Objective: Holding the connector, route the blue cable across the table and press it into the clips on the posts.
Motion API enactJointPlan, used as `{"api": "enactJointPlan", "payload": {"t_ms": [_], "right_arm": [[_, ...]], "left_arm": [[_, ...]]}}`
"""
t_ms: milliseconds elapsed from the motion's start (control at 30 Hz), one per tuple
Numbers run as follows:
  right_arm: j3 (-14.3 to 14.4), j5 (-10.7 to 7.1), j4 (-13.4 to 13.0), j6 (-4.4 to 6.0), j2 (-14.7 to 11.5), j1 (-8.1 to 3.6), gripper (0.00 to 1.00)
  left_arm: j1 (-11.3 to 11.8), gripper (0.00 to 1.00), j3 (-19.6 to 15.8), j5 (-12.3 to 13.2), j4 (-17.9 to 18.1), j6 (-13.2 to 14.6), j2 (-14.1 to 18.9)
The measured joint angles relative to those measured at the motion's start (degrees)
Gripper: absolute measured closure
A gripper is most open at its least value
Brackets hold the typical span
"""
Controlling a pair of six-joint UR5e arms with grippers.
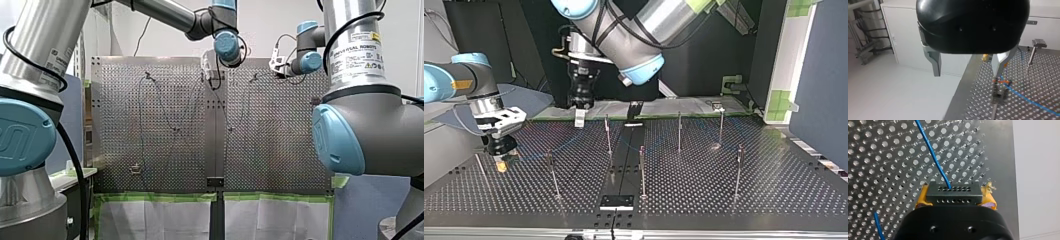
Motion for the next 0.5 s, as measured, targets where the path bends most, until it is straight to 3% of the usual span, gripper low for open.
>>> {"api": "enactJointPlan", "payload": {"t_ms": [233,500], "right_arm": [[0.03,-0.07,0.11,-0.15,-0.01,0.11,0.99],[0.18,-0.06,0.09,-0.31,0.0,0.16,0.99]], "left_arm": [[-0.34,0.0,-3.81,-2.34,3.8,-3.7,-3.44],[-0.39,0.0,-7.85,-6.27,7.85,-4.28,-7.44]]}}
